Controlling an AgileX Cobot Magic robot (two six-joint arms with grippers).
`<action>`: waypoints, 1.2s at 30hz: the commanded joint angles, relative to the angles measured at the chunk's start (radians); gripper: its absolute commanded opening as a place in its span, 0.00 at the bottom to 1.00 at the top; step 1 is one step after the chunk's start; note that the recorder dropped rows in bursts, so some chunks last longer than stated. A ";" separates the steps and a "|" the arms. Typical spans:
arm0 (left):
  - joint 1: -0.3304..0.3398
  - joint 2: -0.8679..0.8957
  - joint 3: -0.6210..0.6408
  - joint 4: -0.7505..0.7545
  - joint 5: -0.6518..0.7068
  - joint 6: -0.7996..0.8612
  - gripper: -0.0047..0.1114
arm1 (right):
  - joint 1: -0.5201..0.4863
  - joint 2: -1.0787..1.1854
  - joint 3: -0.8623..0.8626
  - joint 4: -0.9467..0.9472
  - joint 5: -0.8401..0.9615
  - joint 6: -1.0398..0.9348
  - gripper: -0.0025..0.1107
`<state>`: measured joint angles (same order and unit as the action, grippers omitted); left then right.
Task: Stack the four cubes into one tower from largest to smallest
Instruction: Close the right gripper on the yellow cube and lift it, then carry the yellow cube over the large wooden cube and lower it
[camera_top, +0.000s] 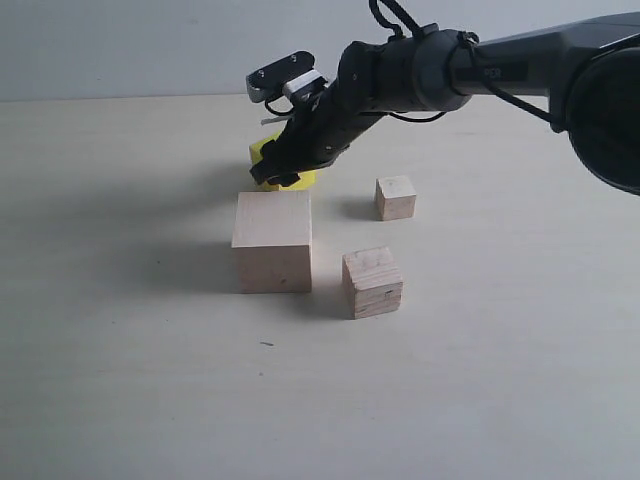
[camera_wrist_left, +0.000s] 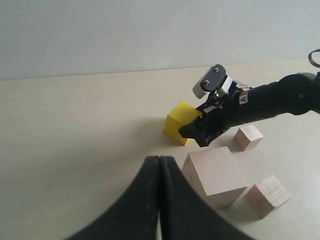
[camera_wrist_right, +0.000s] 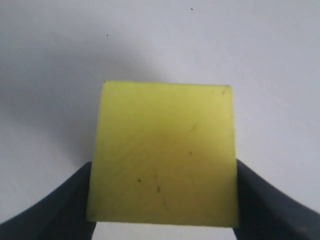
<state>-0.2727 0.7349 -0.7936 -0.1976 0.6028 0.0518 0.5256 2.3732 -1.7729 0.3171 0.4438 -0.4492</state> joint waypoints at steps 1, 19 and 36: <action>-0.005 -0.006 0.001 0.004 0.007 -0.001 0.04 | 0.004 -0.015 -0.010 -0.007 0.025 0.004 0.35; -0.005 -0.014 0.001 0.004 0.048 -0.001 0.04 | -0.047 -0.186 -0.010 -0.268 0.281 0.118 0.02; -0.005 -0.089 0.001 0.004 0.050 -0.001 0.04 | -0.300 -0.388 -0.010 0.568 0.777 -0.903 0.02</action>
<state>-0.2727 0.6523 -0.7936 -0.1976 0.6561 0.0518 0.2362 2.0026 -1.7751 0.6922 1.1441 -1.1132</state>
